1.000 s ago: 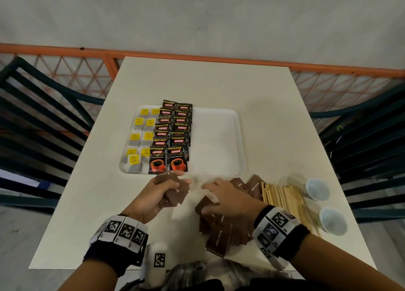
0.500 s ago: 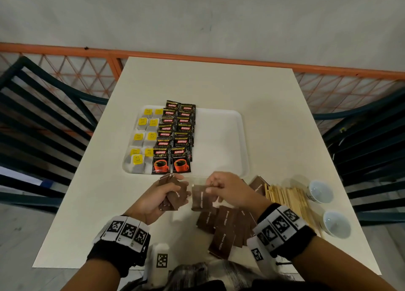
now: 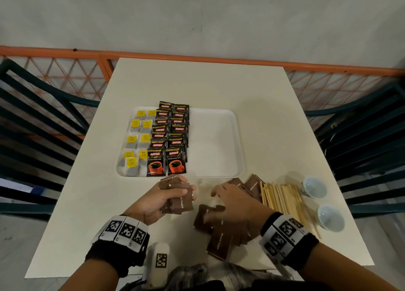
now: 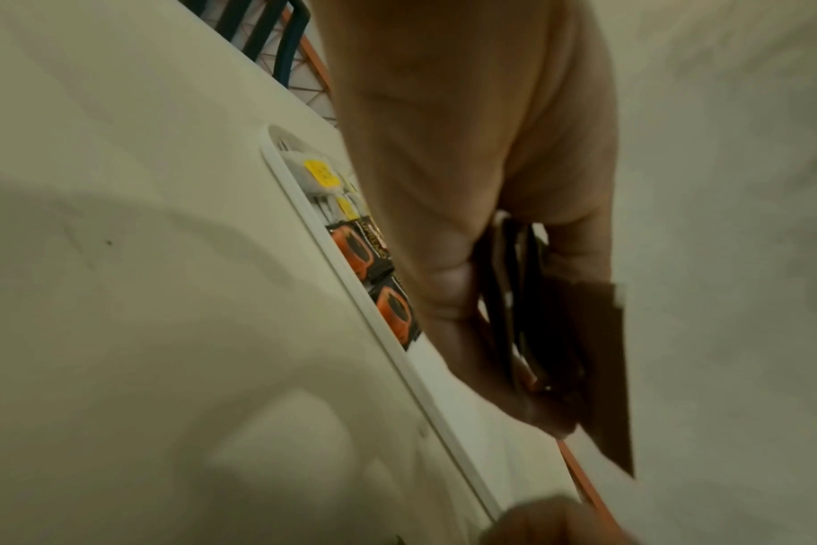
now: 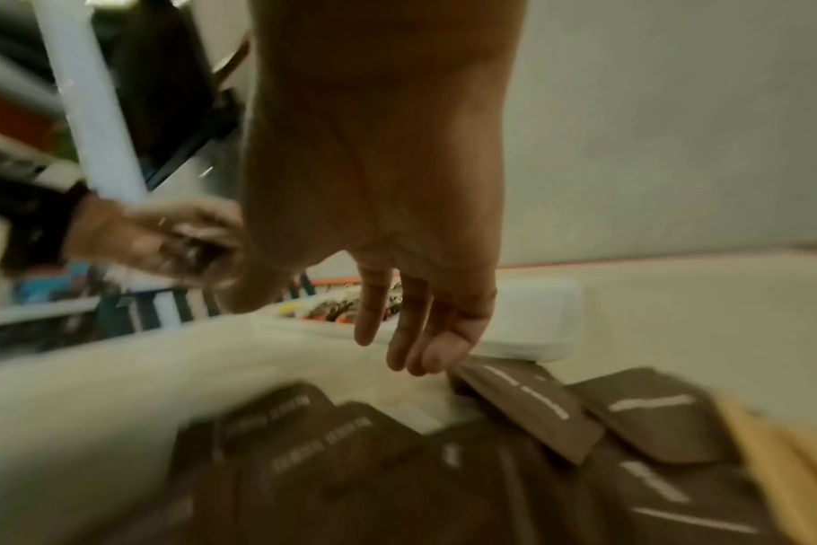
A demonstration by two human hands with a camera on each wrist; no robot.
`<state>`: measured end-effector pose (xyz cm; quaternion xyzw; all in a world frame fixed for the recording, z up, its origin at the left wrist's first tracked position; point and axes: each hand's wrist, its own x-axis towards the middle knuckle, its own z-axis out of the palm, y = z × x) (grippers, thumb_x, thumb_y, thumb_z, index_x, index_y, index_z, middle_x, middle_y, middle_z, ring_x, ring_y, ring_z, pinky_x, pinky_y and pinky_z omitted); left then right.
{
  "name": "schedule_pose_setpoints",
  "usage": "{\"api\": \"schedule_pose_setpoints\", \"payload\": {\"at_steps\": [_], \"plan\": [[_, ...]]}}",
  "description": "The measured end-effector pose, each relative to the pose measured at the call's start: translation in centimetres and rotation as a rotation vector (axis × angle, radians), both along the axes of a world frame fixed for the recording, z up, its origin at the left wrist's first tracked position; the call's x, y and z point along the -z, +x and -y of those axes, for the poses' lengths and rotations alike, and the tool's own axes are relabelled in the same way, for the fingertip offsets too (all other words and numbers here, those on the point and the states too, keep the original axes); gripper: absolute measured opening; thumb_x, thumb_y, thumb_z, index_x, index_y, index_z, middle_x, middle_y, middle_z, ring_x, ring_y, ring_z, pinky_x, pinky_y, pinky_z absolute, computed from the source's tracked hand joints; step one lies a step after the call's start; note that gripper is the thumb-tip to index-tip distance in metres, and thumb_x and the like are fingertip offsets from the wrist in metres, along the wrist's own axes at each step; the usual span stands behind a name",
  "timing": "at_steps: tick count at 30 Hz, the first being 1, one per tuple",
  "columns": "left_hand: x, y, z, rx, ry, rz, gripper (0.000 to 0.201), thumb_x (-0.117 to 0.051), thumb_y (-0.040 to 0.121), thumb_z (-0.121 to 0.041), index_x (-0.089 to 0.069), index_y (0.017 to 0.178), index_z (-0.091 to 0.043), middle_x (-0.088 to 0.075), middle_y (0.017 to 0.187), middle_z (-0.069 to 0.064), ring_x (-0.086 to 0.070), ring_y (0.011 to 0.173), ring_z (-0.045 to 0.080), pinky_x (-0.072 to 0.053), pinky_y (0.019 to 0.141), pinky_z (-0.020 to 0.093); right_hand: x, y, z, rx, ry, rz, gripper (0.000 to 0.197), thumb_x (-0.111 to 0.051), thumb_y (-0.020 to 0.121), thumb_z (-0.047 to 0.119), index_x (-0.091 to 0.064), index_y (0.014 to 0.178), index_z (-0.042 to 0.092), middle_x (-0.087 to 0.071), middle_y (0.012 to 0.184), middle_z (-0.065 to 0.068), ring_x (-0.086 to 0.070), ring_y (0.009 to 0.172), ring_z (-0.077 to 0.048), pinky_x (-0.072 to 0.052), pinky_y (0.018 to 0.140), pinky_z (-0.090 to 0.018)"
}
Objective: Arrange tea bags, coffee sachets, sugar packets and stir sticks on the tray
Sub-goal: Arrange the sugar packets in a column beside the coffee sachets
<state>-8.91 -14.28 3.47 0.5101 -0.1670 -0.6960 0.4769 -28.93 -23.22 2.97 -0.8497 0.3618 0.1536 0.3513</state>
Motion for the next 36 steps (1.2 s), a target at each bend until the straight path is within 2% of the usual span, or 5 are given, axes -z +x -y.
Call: {"api": "schedule_pose_setpoints", "payload": {"at_steps": [5,20,24,30,36], "plan": [[0.5,0.6,-0.5,-0.035,0.027,0.016,0.024,-0.054,0.083,0.005,-0.057,0.097,-0.014,-0.071,0.102,0.013,-0.07,0.088,0.028,-0.054,0.068,0.036,1.7,-2.3,-1.9,-0.223,-0.174,-0.219,0.098,-0.075,0.065,0.052,-0.02,0.141,0.026,-0.026,0.144,-0.005,-0.025,0.133,-0.026,-0.019,0.112,-0.05],[0.0,0.2,-0.1,-0.121,0.018,0.069,0.028,-0.052,0.088,0.0,-0.058,0.109,-0.018,-0.073,0.099,0.005,-0.071,0.085,0.018,-0.054,0.061,0.03,-1.2,0.9,0.9,0.127,0.121,0.176,0.012,-0.061,0.087,0.019,-0.051,0.093,0.025,-0.056,0.092,0.008,-0.053,0.085,-0.007,-0.038,0.071,-0.013],[-0.8,-0.3,0.3,-0.111,-0.003,0.005,0.018,-0.045,0.094,-0.019,-0.062,0.102,-0.019,-0.07,0.098,0.01,-0.07,0.073,0.017,-0.054,0.055,0.028,-3.3,2.7,1.4,0.285,0.255,0.458,0.03,-0.064,0.085,0.014,-0.051,0.112,0.014,-0.065,0.095,0.002,-0.062,0.088,-0.01,-0.048,0.079,-0.017],[-1.6,-0.5,0.9,-0.07,-0.025,-0.179,0.064,-0.023,0.086,-0.062,-0.071,0.099,-0.022,-0.072,0.103,0.014,-0.071,0.088,0.026,-0.059,0.066,0.035,-3.3,6.2,-0.8,0.207,0.037,0.45,0.03,-0.043,0.097,0.021,-0.047,0.122,0.005,-0.047,0.109,-0.009,-0.049,0.105,-0.023,-0.044,0.089,-0.029],[-0.7,-0.7,1.1,-0.001,0.018,-0.078,0.022,-0.064,0.076,-0.022,-0.066,0.094,-0.009,-0.064,0.066,0.01,-0.058,0.055,0.017,-0.044,0.051,0.024,-3.1,5.0,-1.3,0.067,-0.106,0.241,0.058,-0.038,0.096,0.043,-0.017,0.146,0.024,-0.027,0.136,-0.004,-0.024,0.125,-0.021,-0.023,0.108,-0.036]]}}
